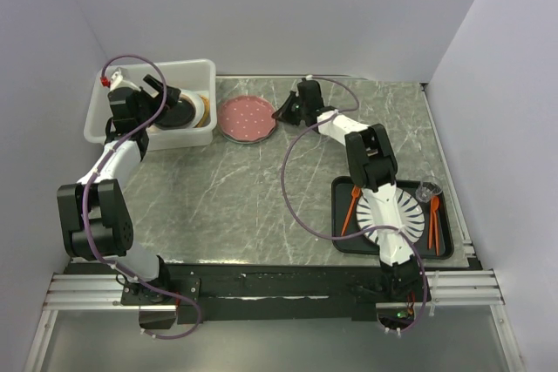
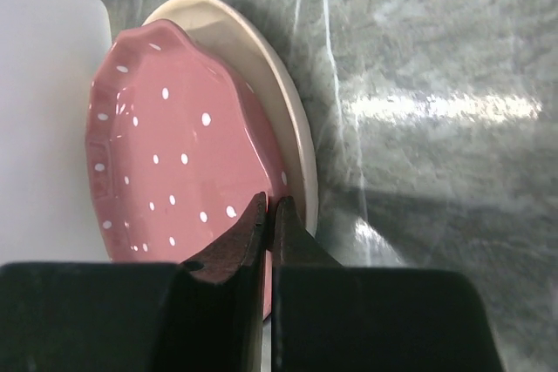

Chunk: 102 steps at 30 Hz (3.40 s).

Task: Place the plates into the plastic bin on the countertop
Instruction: Move the plate to the center of the board, then pick up the plate at the center of the board.

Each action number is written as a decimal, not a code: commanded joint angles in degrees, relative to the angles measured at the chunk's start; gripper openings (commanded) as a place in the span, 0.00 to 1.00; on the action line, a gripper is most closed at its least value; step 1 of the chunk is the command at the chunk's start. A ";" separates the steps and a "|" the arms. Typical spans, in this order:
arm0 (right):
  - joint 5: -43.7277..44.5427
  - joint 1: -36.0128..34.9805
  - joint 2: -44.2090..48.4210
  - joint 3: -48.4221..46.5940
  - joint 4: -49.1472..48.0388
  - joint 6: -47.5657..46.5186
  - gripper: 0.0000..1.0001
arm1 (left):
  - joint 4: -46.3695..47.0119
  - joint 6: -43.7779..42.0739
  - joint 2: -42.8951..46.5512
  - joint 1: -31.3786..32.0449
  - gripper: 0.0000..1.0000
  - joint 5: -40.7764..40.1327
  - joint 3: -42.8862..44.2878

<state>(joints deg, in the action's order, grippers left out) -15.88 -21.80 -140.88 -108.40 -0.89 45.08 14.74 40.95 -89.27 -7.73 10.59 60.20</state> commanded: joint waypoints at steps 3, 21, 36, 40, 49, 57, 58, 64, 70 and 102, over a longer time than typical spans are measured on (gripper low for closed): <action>-2.23 0.71 9.12 6.16 -2.10 -3.86 0.00 | 3.71 -0.96 2.79 1.57 0.99 3.47 -0.53; -1.08 0.71 24.41 32.27 -4.03 -10.63 0.00 | 2.05 -1.31 17.29 17.20 0.99 1.98 -16.52; -2.05 0.62 29.96 44.24 -8.17 -12.82 0.00 | 3.71 -2.89 9.57 27.50 0.72 -3.73 -21.18; -2.22 0.71 29.70 44.50 -8.34 -13.09 0.00 | 2.31 -3.77 3.60 29.17 0.66 -6.71 -18.03; -2.93 0.71 28.99 44.24 -8.61 -13.26 0.00 | 3.19 -3.77 -3.97 30.31 0.62 -7.69 -14.68; -3.19 0.88 28.38 43.89 -8.52 -13.35 0.00 | 5.20 -3.07 -9.07 30.58 0.56 -6.37 -12.13; -3.19 0.88 28.20 43.63 -8.26 -13.44 0.00 | 5.03 -3.07 -10.47 30.67 0.55 -6.11 -11.17; -4.16 1.15 27.94 44.06 -9.48 -12.82 0.00 | 5.03 -3.33 -14.34 31.10 0.43 -7.33 -9.58; -5.39 1.23 27.50 44.06 -10.19 -12.03 0.04 | 5.12 -2.63 -15.49 31.28 0.01 -8.48 -10.19; -5.92 1.41 40.15 54.35 -18.80 -9.84 0.97 | -0.59 -2.63 -7.23 31.28 0.01 -9.10 -7.56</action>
<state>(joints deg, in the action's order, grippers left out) -22.11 -20.10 -104.47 -54.61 -17.23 35.75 14.57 40.86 -100.99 22.22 -0.78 50.50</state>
